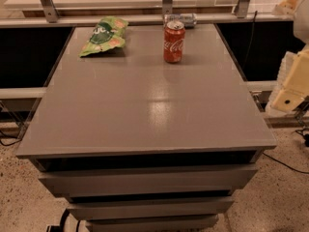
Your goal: Knock coke can over
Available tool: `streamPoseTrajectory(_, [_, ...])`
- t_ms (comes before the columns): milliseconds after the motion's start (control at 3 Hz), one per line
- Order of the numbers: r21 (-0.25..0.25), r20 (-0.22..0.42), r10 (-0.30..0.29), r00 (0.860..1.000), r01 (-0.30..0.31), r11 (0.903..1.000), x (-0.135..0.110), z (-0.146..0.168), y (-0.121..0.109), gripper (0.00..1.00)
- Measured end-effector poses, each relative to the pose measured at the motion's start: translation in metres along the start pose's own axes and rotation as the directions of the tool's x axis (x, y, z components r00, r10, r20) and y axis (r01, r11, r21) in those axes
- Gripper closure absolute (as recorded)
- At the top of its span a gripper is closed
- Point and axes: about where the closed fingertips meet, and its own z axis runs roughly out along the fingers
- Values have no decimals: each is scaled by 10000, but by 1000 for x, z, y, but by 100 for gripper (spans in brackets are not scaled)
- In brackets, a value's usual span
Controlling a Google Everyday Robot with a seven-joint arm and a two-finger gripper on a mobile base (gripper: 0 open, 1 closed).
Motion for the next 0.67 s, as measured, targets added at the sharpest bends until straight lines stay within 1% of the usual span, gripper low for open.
streamPoseTrajectory(333, [2, 1, -1, 10000, 1, 10000, 0, 0, 0, 0])
streamPoseTrajectory(667, [89, 198, -25, 9998, 23, 10000, -5, 1, -5, 0])
